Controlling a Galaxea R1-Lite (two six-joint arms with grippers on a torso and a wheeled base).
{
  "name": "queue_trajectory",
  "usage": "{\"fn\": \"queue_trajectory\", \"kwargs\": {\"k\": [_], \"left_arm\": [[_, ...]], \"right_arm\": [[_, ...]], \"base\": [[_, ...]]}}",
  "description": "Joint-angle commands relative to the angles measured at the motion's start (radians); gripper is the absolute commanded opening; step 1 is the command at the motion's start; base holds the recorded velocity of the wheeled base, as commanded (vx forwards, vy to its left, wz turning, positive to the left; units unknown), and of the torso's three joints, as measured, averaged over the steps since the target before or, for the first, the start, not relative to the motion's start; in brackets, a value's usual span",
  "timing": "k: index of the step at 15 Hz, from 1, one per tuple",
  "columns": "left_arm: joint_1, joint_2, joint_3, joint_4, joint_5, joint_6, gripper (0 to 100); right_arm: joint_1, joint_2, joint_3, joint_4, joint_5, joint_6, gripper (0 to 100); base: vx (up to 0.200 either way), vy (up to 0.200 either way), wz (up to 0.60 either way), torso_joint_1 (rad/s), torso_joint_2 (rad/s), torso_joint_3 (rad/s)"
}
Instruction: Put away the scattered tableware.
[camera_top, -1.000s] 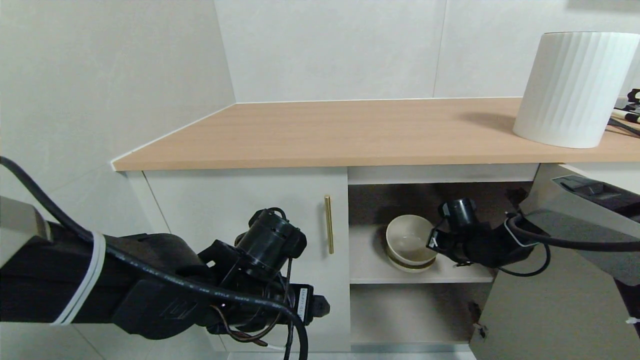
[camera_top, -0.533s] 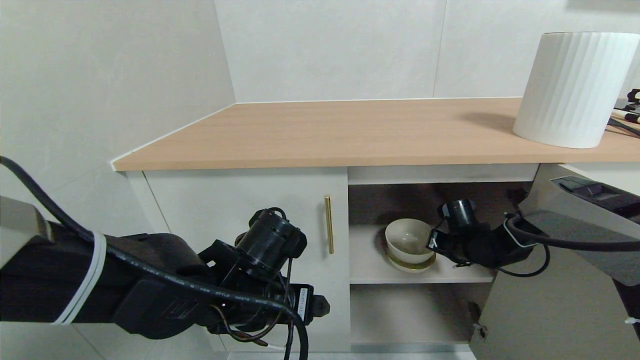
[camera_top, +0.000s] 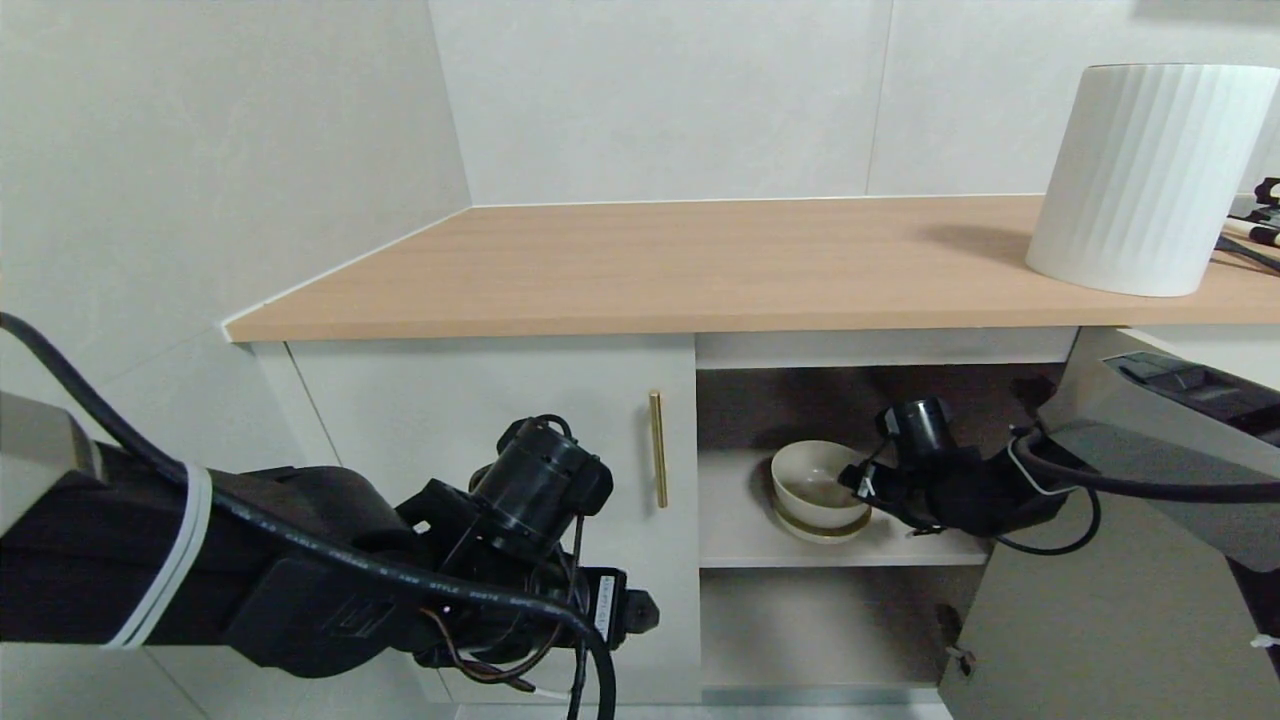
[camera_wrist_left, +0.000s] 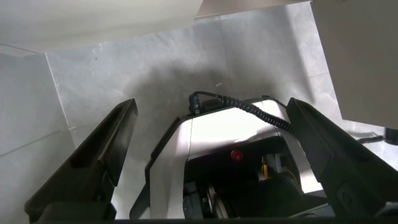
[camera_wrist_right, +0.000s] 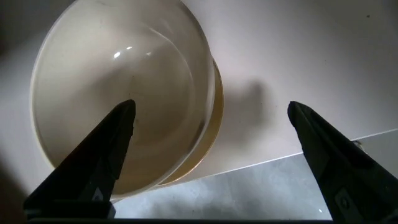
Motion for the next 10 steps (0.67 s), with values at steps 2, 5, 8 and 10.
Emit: {"fn": "queue_trajectory", "kwargs": {"k": [2,5,8,10], "left_arm": [[0.001,-0.004,0.000,0.000,0.000,0.000,100],[0.007,-0.020,0.003,0.001,0.039,-0.002,100],[0.013,-0.104,0.025,0.006,0.054,0.007,100],[0.037,-0.181,0.031,0.009,0.054,0.009,100]], "right_arm": [[0.001,-0.011,0.004,0.001,0.000,0.000,100],[0.011,-0.117,0.076,0.028,0.020,0.002,100],[0.037,-0.238,0.176,0.040,0.083,0.002,100],[0.053,-0.321,0.252,0.056,0.100,-0.001,100]], "base": [[0.000,0.000,0.00,0.000,0.00,0.000],[0.000,0.000,0.00,0.000,0.00,0.000],[0.000,0.000,0.00,0.000,0.00,0.000],[0.000,0.000,0.00,0.000,0.00,0.000]]}}
